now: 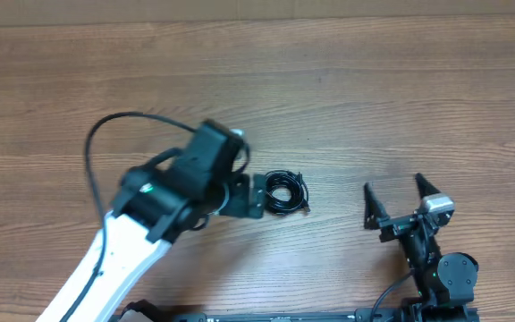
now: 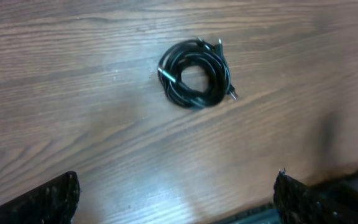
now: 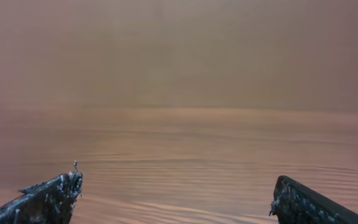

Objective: Untangle cables
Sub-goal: 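Move the left gripper over the coiled black cable bundle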

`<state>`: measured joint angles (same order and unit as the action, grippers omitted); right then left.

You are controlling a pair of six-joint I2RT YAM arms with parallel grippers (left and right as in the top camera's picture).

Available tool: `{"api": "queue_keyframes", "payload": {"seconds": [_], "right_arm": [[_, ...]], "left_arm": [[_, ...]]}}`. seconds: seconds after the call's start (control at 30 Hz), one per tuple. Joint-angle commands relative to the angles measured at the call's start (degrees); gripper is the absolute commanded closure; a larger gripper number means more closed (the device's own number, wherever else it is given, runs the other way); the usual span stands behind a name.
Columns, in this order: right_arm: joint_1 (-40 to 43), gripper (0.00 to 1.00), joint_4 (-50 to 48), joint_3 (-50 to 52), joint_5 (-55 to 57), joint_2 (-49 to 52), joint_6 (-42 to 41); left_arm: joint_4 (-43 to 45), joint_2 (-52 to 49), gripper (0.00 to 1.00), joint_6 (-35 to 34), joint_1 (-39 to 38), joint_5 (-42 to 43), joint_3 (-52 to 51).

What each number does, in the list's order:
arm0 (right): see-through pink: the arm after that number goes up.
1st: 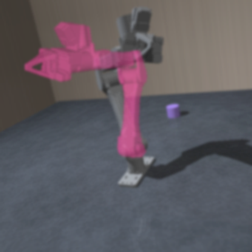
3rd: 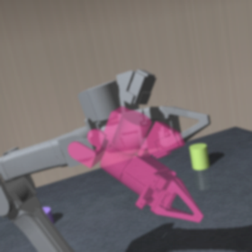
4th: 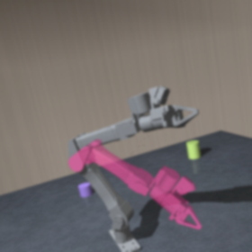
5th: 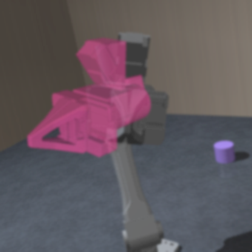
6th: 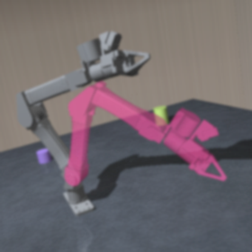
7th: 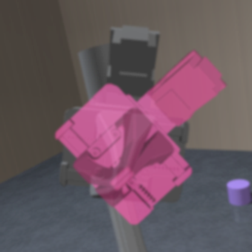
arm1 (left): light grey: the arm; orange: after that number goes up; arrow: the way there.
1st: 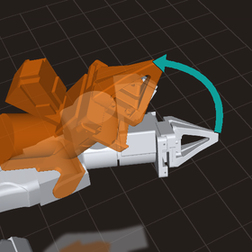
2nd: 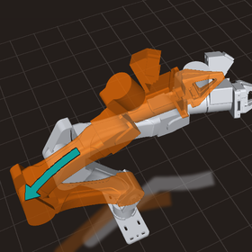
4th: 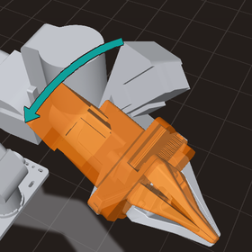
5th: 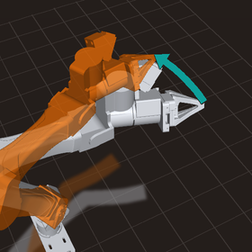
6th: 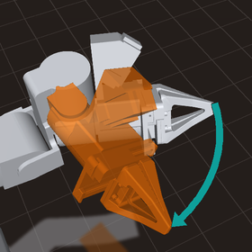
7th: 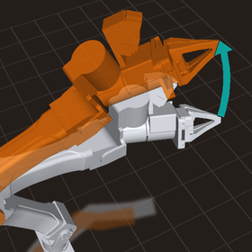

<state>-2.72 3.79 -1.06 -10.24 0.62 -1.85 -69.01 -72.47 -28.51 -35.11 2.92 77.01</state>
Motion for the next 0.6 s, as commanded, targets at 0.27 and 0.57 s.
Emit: {"api": "queue_keyframes", "payload": {"seconds": [0.27,0.57], "right_arm": [[-0.11,0.0,-4.68,-3.02,-21.99,-0.44,-20.39],[3.21,0.0,25.4,-32.06,-14.6,7.08,-6.38]], "left_arm": [[6.03,-9.92,0.0,-7.96,-1.27,-1.84,0.98],[7.06,-16.17,0.0,-14.75,-1.27,1.36,0.98]]}}
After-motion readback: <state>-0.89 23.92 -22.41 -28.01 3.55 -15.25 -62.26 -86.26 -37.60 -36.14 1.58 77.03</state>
